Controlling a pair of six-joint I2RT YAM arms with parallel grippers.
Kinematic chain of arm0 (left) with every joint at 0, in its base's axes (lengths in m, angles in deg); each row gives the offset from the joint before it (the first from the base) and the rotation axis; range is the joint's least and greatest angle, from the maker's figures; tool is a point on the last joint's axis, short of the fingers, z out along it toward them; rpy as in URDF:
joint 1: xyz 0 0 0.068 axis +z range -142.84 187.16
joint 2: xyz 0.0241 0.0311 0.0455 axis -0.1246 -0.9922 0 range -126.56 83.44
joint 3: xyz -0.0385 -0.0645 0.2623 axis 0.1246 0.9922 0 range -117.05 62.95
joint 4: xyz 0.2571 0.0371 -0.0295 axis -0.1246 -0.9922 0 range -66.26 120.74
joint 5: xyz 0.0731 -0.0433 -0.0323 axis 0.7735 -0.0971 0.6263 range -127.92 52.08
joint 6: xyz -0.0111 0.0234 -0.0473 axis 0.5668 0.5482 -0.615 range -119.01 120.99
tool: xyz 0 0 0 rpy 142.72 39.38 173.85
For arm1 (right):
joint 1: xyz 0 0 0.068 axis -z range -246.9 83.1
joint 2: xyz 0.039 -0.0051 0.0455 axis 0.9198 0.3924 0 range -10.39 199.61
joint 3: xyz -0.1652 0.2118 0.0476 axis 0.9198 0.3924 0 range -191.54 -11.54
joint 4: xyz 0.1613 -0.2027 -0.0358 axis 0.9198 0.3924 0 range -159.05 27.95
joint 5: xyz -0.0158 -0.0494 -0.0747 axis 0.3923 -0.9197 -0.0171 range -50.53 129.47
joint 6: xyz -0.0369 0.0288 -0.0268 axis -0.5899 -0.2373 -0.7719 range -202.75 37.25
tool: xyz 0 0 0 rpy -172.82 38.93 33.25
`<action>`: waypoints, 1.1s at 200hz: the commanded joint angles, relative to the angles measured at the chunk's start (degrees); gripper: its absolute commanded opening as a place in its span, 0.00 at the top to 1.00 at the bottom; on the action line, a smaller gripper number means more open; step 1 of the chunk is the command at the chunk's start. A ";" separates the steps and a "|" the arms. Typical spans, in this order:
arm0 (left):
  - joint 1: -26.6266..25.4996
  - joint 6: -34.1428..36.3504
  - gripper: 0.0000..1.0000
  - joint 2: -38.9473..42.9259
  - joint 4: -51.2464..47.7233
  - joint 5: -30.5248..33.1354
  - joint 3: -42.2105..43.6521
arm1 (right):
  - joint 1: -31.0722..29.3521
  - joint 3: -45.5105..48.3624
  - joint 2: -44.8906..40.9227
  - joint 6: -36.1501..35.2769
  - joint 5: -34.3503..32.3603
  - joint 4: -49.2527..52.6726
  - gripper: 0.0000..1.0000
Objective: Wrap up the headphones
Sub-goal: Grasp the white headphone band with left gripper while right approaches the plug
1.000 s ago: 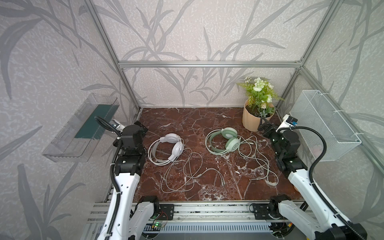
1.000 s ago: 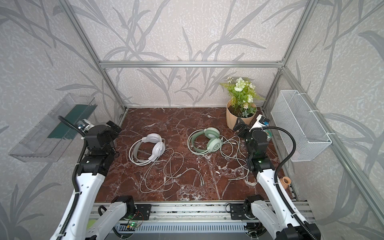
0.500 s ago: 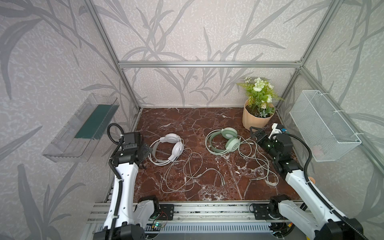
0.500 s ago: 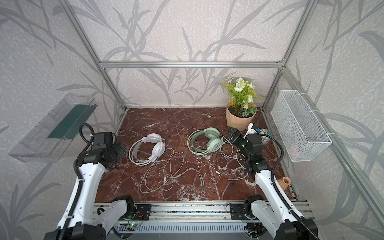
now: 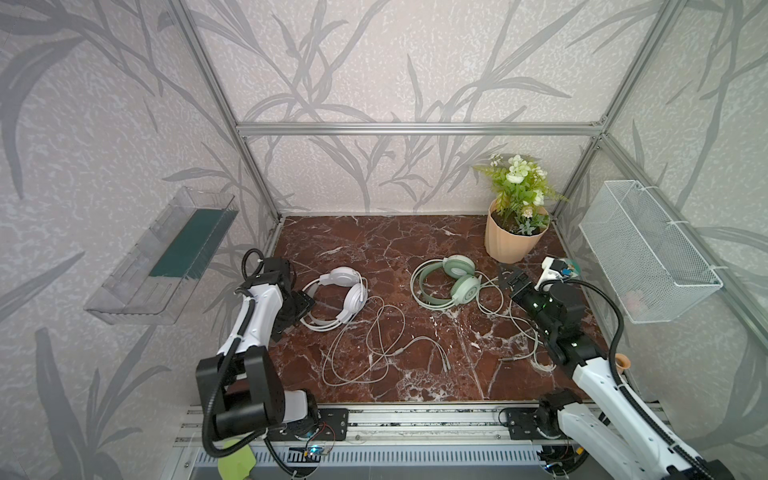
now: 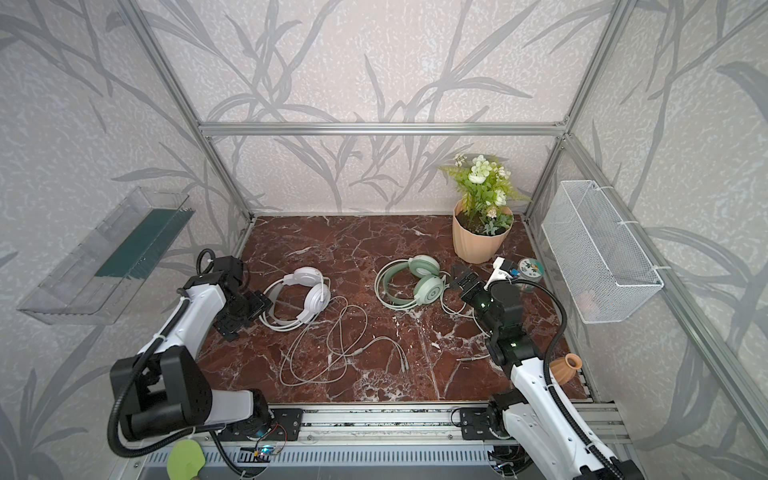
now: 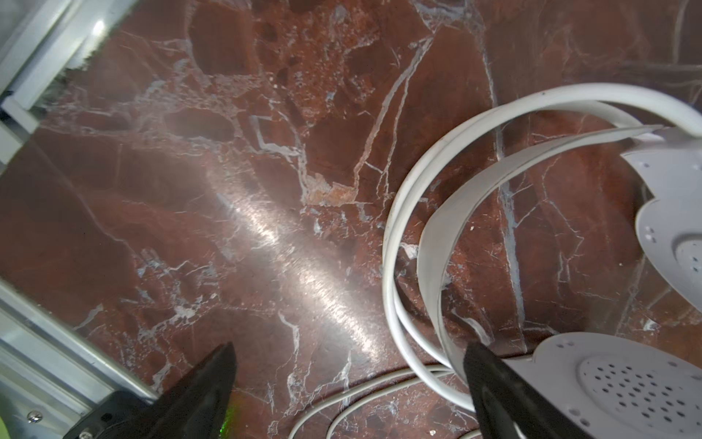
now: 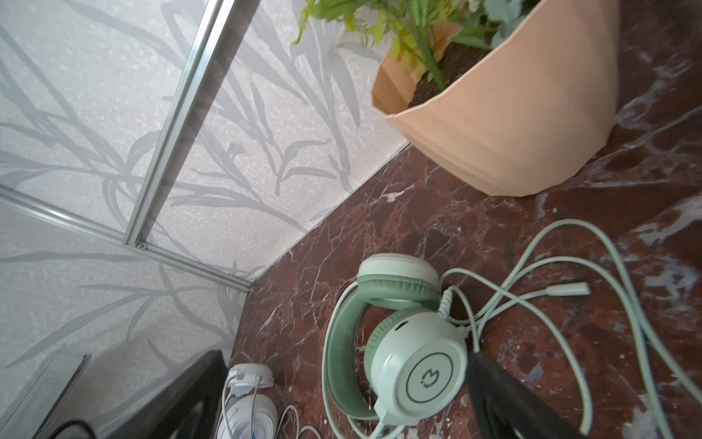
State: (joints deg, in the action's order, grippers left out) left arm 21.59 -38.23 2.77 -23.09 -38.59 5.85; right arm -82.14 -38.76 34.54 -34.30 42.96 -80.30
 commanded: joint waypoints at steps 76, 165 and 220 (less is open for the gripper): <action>-1.82 0.31 0.16 -15.59 3.46 -2.11 -7.45 | -10.79 -1.60 3.81 -11.43 -4.54 -5.08 0.01; -2.90 -0.68 0.45 -24.51 5.66 -0.56 -11.09 | -17.94 -1.09 8.39 -18.65 -7.00 -9.56 0.01; -2.82 -0.60 0.56 -25.91 7.14 0.40 -10.60 | -18.79 -0.90 10.25 -19.00 -7.00 -10.93 0.01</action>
State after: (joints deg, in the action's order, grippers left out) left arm 18.93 -38.21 -21.90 -16.68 -39.42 -4.33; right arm -100.44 -38.81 44.35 -52.25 36.81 -88.71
